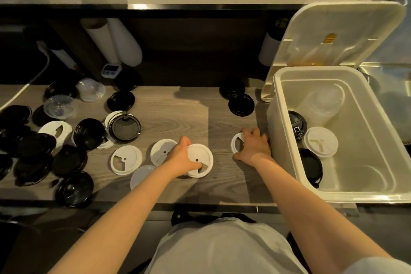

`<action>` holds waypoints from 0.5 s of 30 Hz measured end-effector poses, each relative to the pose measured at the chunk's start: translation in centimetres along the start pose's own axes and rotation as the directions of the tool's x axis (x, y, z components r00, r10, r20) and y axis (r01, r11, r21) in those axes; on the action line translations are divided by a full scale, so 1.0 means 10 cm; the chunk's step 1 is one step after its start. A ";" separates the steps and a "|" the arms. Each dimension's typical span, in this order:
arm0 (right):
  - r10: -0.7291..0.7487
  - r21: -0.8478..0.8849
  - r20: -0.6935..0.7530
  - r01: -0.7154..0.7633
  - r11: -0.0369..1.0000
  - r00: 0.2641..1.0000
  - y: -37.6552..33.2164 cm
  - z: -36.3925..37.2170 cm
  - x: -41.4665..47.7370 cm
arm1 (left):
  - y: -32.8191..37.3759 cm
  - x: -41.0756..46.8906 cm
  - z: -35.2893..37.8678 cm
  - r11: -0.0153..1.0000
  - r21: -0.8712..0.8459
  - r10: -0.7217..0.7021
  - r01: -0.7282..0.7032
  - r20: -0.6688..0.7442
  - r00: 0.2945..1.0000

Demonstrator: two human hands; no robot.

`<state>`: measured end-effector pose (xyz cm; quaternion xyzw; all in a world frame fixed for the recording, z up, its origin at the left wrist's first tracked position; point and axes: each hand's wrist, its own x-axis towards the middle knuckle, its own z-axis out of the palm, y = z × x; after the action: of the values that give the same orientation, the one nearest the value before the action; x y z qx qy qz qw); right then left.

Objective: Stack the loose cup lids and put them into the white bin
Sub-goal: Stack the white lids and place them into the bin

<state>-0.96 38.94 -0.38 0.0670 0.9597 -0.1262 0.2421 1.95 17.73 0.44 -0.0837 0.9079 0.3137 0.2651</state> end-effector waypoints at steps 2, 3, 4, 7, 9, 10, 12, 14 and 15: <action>0.014 0.079 -0.032 -0.011 0.997 0.999 -0.03 0.00 -0.04 | 0.02 0.05 -0.05 0.993 -0.115 -0.030 0.024 -0.048 0.998; 0.022 0.149 -0.045 -0.015 0.989 0.999 -0.05 0.00 -0.05 | 0.03 0.07 -0.07 0.986 -0.167 -0.042 0.030 -0.071 0.997; 0.023 0.229 -0.059 -0.009 0.973 0.998 -0.08 -0.02 -0.09 | 0.03 0.09 -0.09 0.972 -0.234 -0.060 0.038 -0.091 0.994; -0.034 0.567 -0.084 0.076 0.820 0.996 -0.18 -0.06 -0.21 | 0.01 0.15 -0.12 0.839 -0.540 -0.119 0.065 -0.065 0.991; -0.064 0.764 -0.084 0.106 0.636 0.994 -0.25 -0.08 -0.29 | 0.01 0.16 -0.14 0.704 -0.704 -0.140 0.097 -0.004 0.990; -0.079 0.792 -0.087 0.118 0.600 0.993 -0.29 -0.09 -0.33 | 0.02 0.17 -0.14 0.646 -0.755 -0.136 0.107 0.024 0.990; -0.142 0.805 -0.100 0.164 0.570 0.985 -0.38 -0.09 -0.38 | 0.06 0.17 -0.16 0.539 -0.835 -0.106 0.110 0.063 0.992; -0.190 0.819 -0.111 0.198 0.539 0.975 -0.47 -0.07 -0.40 | 0.13 0.13 -0.19 0.459 -0.879 -0.087 0.130 0.101 0.991; -0.197 0.826 -0.119 0.207 0.524 0.973 -0.51 -0.06 -0.41 | 0.15 0.11 -0.20 0.416 -0.897 -0.086 0.150 0.125 0.988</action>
<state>1.41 33.95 3.19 0.0630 0.7869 -0.5927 0.1597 -0.34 17.71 1.95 -0.2667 0.5818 0.7340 0.2271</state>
